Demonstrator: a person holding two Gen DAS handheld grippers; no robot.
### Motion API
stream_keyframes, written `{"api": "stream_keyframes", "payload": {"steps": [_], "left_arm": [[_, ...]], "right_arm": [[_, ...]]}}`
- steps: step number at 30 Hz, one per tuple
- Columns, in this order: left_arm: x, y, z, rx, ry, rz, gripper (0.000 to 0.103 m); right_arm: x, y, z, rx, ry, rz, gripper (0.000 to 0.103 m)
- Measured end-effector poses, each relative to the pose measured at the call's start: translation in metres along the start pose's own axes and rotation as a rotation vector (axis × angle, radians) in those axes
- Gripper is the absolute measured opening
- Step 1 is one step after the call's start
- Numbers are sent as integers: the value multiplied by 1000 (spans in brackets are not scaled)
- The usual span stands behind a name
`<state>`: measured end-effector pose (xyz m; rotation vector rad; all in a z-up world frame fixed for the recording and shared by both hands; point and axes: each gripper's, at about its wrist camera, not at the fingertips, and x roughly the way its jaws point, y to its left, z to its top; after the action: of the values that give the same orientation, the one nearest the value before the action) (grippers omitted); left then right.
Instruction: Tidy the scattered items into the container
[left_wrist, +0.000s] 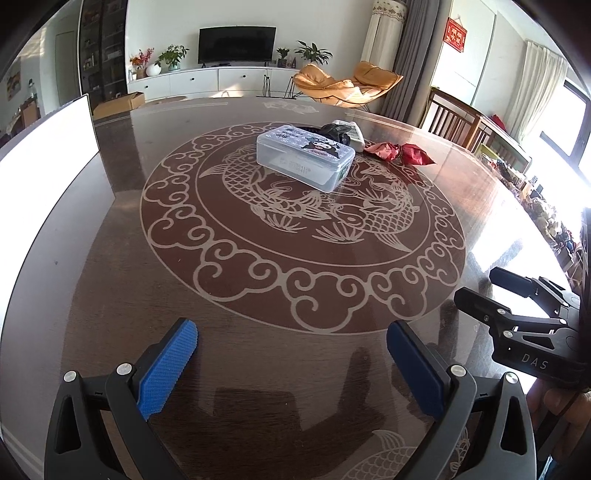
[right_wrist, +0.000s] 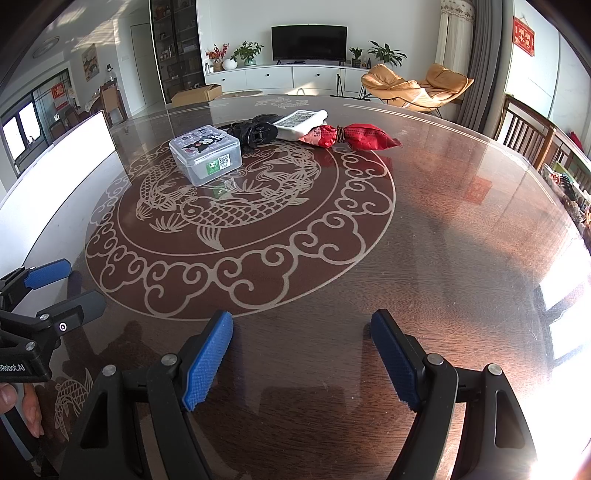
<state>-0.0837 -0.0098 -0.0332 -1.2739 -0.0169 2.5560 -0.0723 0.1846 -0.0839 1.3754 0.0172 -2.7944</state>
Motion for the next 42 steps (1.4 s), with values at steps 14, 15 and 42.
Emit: {"api": "stream_keyframes", "payload": {"steps": [14, 15, 42], "left_arm": [[0, 0, 0, 1, 1, 1, 103], [0, 0, 0, 0, 0, 1, 103], [-2, 5, 0, -18, -7, -23, 103]], "right_arm": [[23, -4, 63, -10, -50, -5, 78], [27, -4, 80, -12, -73, 0, 78], [78, 55, 146, -332, 45, -48, 77]]}}
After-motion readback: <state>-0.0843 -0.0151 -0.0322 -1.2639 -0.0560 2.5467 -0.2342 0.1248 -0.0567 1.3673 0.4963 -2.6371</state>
